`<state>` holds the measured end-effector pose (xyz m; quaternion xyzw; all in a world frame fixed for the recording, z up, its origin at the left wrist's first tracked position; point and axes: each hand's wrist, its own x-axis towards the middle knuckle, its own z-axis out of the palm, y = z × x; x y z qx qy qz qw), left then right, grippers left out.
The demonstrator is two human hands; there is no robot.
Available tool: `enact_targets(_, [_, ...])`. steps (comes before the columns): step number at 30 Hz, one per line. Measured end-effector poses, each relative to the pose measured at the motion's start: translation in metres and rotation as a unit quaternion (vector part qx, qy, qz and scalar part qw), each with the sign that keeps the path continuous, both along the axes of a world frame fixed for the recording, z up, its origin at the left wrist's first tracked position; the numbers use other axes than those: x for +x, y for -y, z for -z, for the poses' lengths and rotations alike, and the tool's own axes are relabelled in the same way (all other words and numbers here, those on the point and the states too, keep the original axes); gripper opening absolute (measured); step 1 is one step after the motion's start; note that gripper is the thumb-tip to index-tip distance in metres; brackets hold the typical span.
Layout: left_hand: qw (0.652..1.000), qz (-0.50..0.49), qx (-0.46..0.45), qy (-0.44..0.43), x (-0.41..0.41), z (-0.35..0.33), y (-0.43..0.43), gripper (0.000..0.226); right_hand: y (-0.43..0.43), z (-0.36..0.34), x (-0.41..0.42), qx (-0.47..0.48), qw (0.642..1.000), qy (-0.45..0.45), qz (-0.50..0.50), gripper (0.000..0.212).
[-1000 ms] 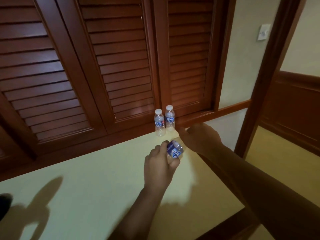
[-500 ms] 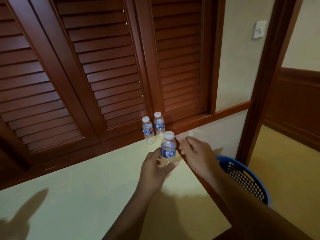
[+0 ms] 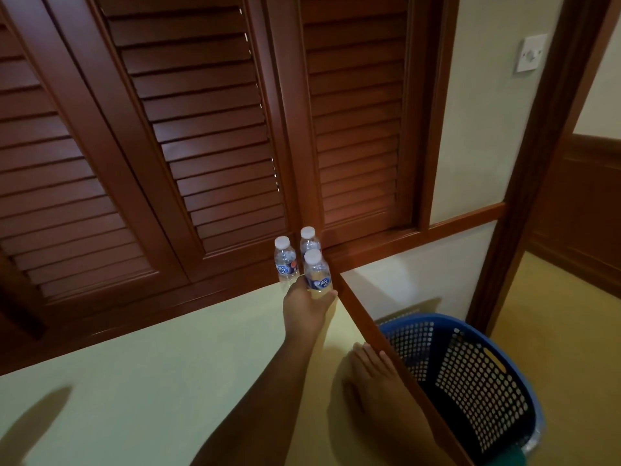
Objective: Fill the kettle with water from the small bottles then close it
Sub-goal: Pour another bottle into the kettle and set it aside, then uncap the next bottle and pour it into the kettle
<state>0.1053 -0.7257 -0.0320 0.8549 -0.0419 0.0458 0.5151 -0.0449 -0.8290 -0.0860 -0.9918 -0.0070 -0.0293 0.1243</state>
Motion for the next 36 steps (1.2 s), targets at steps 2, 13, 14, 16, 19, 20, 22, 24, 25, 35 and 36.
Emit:
enact_targets(2, [1.0, 0.003, 0.009, 0.001, 0.008, 0.002, 0.002, 0.046, -0.004, 0.005, 0.004, -0.02, 0.999, 0.027, 0.003, 0.081])
enact_targets(13, [0.999, 0.011, 0.034, -0.011, -0.001, 0.001, -0.022, 0.052, -0.005, -0.004, -0.004, 0.01, 1.0, 0.009, -0.004, 0.085])
enact_targets(14, [1.0, 0.011, 0.026, -0.008, -0.013, 0.0, -0.031, 0.051, -0.003, -0.002, -0.003, 0.03, 0.999, 0.038, -0.009, 0.099])
enact_targets(16, [1.0, 0.004, 0.002, -0.001, -0.04, -0.002, -0.056, 0.04, -0.003, -0.008, -0.004, 0.061, 0.998, 0.007, -0.003, 0.118])
enact_targets(19, [0.999, -0.033, -0.032, 0.021, -0.083, -0.006, -0.106, 0.024, -0.027, -0.032, -0.01, 0.114, 0.992, 0.055, -0.012, 0.085])
enact_targets(20, [0.998, -0.044, -0.041, 0.026, -0.097, -0.008, -0.124, 0.027, -0.042, -0.04, -0.013, 0.099, 0.991, 0.089, -0.019, 0.067])
enact_targets(22, [0.996, -0.063, -0.06, 0.03, -0.127, -0.017, -0.159, 0.031, -0.084, -0.05, -0.016, 0.137, 0.98, 0.133, -0.059, 0.049])
enact_targets(24, [0.992, -0.087, -0.072, 0.048, -0.154, -0.026, -0.193, 0.034, -0.134, -0.059, -0.014, 0.23, 0.956, 0.135, -0.123, 0.048])
enact_targets(25, [0.99, -0.105, -0.077, 0.057, -0.166, -0.029, -0.209, 0.035, -0.157, -0.062, -0.015, 0.26, 0.945, 0.126, -0.153, 0.048])
enact_targets(35, [0.927, -0.335, -0.045, 0.164, -0.314, -0.057, -0.362, 0.025, -0.336, -0.112, -0.089, 0.386, 0.833, 0.069, -0.39, 0.04])
enact_targets(36, [0.918, -0.354, -0.043, 0.172, -0.327, -0.061, -0.373, 0.025, -0.35, -0.116, -0.098, 0.394, 0.823, 0.067, -0.404, 0.039])
